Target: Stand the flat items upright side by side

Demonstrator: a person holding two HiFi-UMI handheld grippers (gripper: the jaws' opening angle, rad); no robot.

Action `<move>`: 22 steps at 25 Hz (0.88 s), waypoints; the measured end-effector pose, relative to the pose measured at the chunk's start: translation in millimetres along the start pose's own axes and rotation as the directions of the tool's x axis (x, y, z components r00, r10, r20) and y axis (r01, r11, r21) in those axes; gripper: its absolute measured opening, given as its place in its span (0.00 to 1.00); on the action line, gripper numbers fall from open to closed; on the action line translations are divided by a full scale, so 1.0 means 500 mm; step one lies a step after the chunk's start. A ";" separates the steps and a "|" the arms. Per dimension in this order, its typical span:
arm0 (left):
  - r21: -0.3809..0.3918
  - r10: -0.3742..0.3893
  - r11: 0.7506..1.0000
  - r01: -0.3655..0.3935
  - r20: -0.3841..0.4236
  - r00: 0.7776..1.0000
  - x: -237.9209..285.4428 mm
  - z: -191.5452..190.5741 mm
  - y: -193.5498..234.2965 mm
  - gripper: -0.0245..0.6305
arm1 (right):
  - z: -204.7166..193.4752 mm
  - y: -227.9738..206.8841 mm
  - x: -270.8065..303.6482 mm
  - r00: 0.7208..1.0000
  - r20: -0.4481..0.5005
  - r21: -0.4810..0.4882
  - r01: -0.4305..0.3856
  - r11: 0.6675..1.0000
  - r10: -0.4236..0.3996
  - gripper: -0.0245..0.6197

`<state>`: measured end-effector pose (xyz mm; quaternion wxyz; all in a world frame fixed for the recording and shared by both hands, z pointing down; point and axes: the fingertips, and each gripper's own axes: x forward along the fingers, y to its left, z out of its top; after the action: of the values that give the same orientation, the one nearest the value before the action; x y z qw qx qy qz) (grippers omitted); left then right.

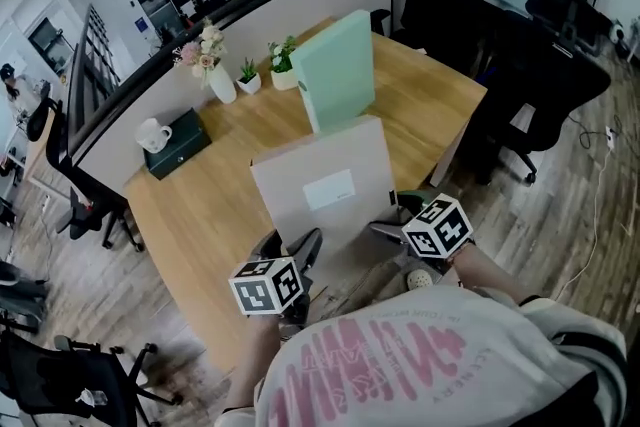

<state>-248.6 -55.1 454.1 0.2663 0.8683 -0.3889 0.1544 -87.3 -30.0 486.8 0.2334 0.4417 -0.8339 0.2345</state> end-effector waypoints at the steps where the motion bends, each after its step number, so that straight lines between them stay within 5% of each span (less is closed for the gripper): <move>1: 0.013 -0.009 1.000 0.009 0.007 1.000 0.028 0.015 -0.029 0.55 | 0.009 -0.039 -0.022 1.000 0.017 -0.025 0.016 1.000 -0.016 0.54; 12: 0.086 0.051 0.994 -0.066 0.162 0.985 0.324 0.169 -0.263 0.55 | 0.103 -0.435 -0.157 0.993 0.111 -0.167 0.061 0.984 -0.043 0.54; 22: 0.118 0.240 0.955 -0.273 0.234 0.942 0.369 0.232 -0.241 0.56 | 0.189 -0.510 -0.076 0.990 0.128 -0.267 -0.029 0.963 0.065 0.54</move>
<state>-30.3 -165.4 406.7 0.1344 0.8391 -0.5132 0.1206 130.2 -189.9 437.3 0.2273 0.4017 -0.8819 0.0961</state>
